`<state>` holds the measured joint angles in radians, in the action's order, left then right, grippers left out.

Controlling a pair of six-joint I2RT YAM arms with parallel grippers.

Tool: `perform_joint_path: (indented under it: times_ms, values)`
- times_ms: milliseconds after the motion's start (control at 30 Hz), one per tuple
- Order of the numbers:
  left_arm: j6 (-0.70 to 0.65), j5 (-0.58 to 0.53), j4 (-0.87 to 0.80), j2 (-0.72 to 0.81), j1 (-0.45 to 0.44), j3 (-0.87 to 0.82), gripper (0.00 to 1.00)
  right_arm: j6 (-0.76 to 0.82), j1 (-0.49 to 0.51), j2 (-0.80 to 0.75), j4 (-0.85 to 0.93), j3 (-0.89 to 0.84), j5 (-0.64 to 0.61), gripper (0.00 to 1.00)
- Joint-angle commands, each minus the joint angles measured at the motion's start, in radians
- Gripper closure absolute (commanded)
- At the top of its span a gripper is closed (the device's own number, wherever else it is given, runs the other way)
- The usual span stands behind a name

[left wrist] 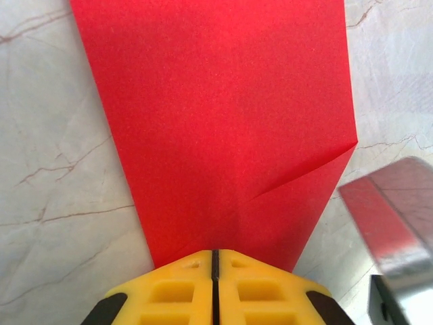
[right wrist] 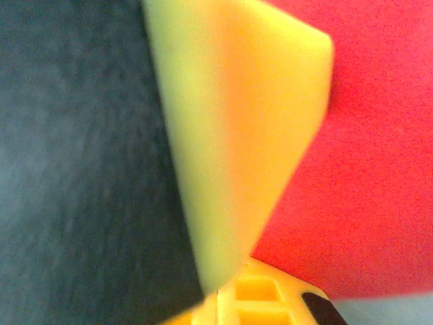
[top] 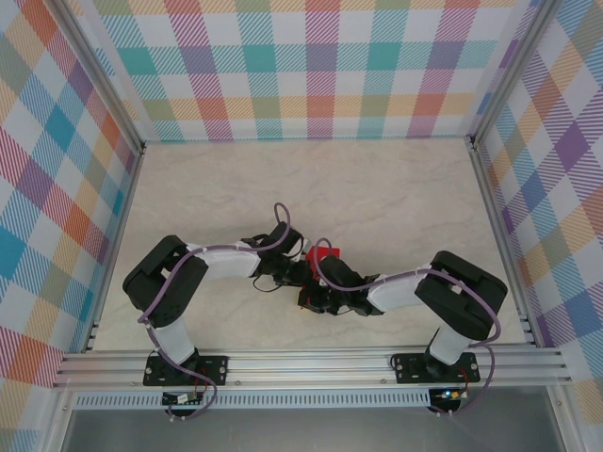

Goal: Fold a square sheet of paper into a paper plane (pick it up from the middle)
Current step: Third fold the triangle at the center of the table.

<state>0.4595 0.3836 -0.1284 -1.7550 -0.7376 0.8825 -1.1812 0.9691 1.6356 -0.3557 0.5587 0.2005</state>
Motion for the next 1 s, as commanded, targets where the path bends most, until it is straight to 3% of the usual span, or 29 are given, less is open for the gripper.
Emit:
perform_joint_path:
  times_ms: [0, 133, 400, 733, 833, 967]
  values:
    - [-0.007, -0.029, -0.079, -0.03, -0.01, -0.011, 0.92, 0.051, -0.014, -0.092, 0.167, 0.032, -0.076, 0.99]
    - [-0.009, -0.035, -0.083, -0.024, -0.009, -0.014, 0.92, 0.067, -0.091, -0.161, 0.201, -0.009, -0.09, 0.98]
    - [-0.009, -0.034, -0.085, -0.019, -0.008, -0.014, 0.92, 0.113, -0.233, -0.141, 0.142, 0.004, 0.027, 0.97]
    - [-0.007, -0.012, -0.071, -0.015, -0.009, -0.019, 0.9, 0.133, -0.275, -0.014, 0.199, 0.031, 0.023, 0.93]
    - [-0.016, -0.011, -0.078, -0.005, -0.007, -0.016, 0.9, 0.15, -0.285, -0.064, 0.221, 0.037, 0.04, 0.93]
    - [-0.023, -0.015, -0.086, 0.003, -0.01, -0.011, 0.9, 0.184, -0.341, -0.164, 0.337, 0.046, 0.018, 0.84]
